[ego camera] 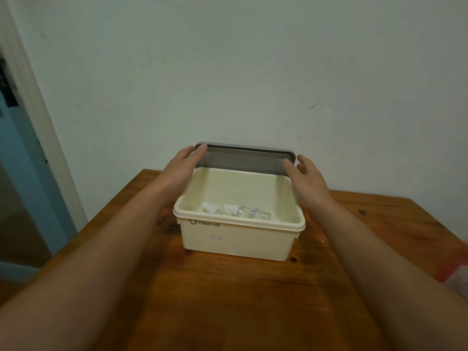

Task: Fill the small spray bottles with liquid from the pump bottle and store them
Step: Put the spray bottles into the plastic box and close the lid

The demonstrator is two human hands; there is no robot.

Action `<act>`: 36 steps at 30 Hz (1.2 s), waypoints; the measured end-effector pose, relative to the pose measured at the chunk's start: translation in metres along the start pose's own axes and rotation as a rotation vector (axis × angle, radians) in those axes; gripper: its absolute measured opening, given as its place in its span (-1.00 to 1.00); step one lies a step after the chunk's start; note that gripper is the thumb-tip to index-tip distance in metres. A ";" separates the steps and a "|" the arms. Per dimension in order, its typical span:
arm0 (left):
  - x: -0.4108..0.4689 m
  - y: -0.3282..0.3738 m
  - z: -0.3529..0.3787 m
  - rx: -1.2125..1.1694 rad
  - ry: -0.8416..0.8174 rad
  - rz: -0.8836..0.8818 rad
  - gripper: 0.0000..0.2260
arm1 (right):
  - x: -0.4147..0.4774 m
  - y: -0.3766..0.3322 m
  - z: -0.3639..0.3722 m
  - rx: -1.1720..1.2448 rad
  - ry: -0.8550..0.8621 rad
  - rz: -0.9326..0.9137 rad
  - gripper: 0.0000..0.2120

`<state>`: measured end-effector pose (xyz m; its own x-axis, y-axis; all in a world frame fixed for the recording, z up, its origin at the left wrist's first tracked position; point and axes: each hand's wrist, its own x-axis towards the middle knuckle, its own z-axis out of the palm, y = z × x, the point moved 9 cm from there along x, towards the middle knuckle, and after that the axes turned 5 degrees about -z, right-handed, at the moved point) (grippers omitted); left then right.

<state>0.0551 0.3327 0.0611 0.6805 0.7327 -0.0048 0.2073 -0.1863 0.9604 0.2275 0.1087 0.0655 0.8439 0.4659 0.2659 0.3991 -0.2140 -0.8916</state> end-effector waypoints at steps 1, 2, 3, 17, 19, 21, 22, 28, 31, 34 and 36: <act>0.002 -0.001 0.002 -0.010 -0.016 0.001 -0.42 | 0.001 0.001 0.001 0.000 -0.006 0.009 -0.38; 0.003 -0.002 0.003 -0.022 -0.031 0.002 -0.43 | 0.002 0.002 0.002 0.003 -0.012 0.016 -0.38; 0.005 -0.004 0.004 -0.038 -0.039 -0.002 -0.44 | 0.002 0.003 0.003 0.007 -0.017 0.021 -0.39; 0.002 -0.004 0.005 -0.153 -0.042 0.062 -0.45 | -0.010 -0.014 0.001 0.046 -0.027 -0.092 -0.64; 0.001 -0.004 0.001 -0.164 -0.036 0.075 -0.44 | -0.014 -0.020 0.000 0.040 -0.016 -0.121 -0.63; 0.001 -0.003 -0.001 -0.166 -0.038 0.092 -0.42 | -0.017 -0.025 -0.002 0.047 -0.010 -0.145 -0.62; -0.001 -0.003 -0.002 -0.169 -0.041 0.102 -0.42 | -0.018 -0.027 -0.003 0.047 -0.012 -0.157 -0.62; -0.012 -0.001 -0.006 -0.195 -0.044 0.168 -0.40 | -0.032 -0.036 -0.011 0.060 -0.002 -0.234 -0.58; -0.021 -0.004 -0.007 -0.236 -0.051 0.182 -0.34 | -0.041 -0.036 -0.014 0.091 -0.003 -0.255 -0.57; -0.036 -0.004 -0.007 -0.293 -0.056 0.209 -0.33 | -0.052 -0.035 -0.015 0.122 -0.002 -0.284 -0.57; -0.046 -0.004 -0.008 -0.324 -0.050 0.223 -0.38 | -0.060 -0.034 -0.015 0.130 0.000 -0.305 -0.57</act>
<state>0.0174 0.3051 0.0598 0.7186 0.6636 0.2082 -0.1766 -0.1155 0.9775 0.1685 0.0750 0.0850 0.6922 0.4921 0.5279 0.5844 0.0471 -0.8101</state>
